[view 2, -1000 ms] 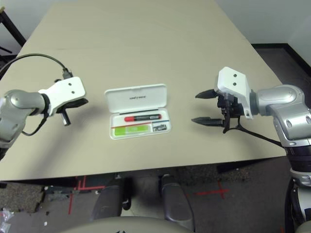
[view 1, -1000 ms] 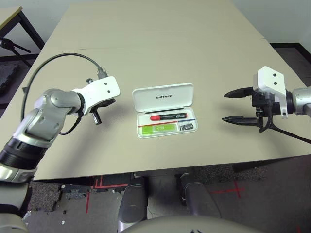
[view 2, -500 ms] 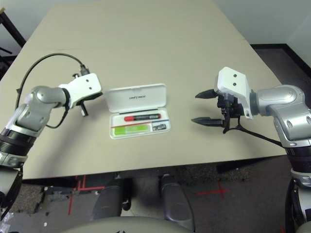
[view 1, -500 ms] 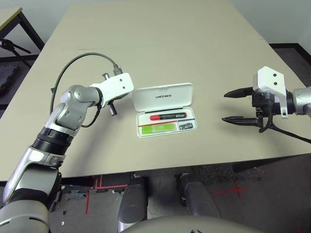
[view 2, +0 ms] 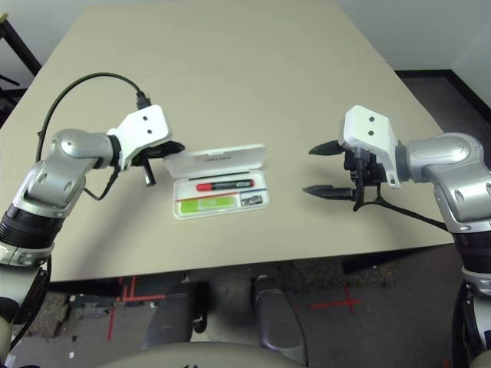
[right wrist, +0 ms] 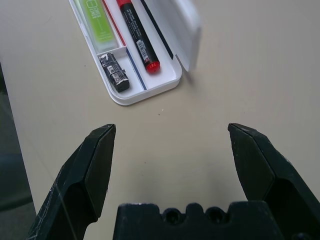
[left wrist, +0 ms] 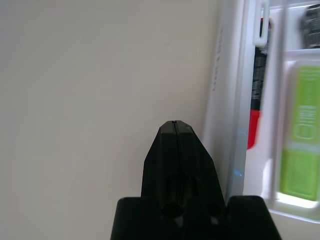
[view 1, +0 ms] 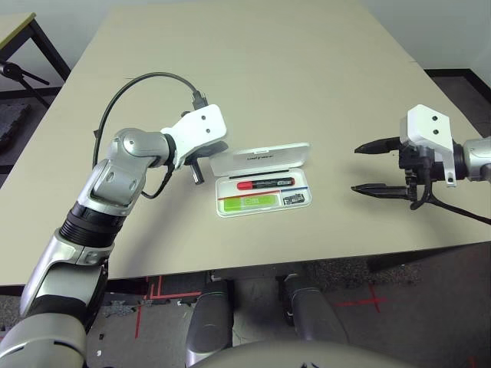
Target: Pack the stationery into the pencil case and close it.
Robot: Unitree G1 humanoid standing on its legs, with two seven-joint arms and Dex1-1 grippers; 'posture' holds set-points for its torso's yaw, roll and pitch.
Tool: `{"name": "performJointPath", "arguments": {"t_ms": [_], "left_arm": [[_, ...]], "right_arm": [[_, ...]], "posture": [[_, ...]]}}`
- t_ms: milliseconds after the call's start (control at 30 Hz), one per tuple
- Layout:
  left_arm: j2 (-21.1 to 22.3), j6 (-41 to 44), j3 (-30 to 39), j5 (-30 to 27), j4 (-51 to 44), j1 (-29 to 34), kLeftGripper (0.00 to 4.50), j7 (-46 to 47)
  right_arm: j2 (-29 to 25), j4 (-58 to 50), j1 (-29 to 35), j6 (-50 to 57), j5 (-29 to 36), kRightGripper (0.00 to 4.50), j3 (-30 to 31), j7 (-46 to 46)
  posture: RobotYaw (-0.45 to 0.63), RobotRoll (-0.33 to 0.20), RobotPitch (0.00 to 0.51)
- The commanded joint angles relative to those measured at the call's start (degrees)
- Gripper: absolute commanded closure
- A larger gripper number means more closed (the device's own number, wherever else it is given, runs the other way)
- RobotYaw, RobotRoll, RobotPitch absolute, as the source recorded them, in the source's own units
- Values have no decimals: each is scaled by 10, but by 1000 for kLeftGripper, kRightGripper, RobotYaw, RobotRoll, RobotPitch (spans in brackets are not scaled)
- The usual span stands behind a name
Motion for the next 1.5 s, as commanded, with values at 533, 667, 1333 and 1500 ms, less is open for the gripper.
{"name": "performJointPath", "arguments": {"t_ms": [533, 667, 1333, 1500], "left_arm": [[-11, 2, -97, 31, -31, 44, 4459, 1], [-7, -2, -107, 38, -28, 53, 4459, 0], [2, 2, -126, 53, -21, 63, 4459, -21], [2, 1, -149, 62, -28, 68, 4459, -31]], "right_arm": [[-8, 5, 3, -9, -16, 0, 11, 4], [-7, 6, 3, -10, -19, 0, 12, 4], [-5, 5, -1, -7, -24, 0, 20, 2], [-4, 7, -4, -7, -28, 0, 22, 2]], "posture": [[-62, 0, 134], [-62, 0, 134], [-63, 0, 128], [-63, 0, 128]]}}
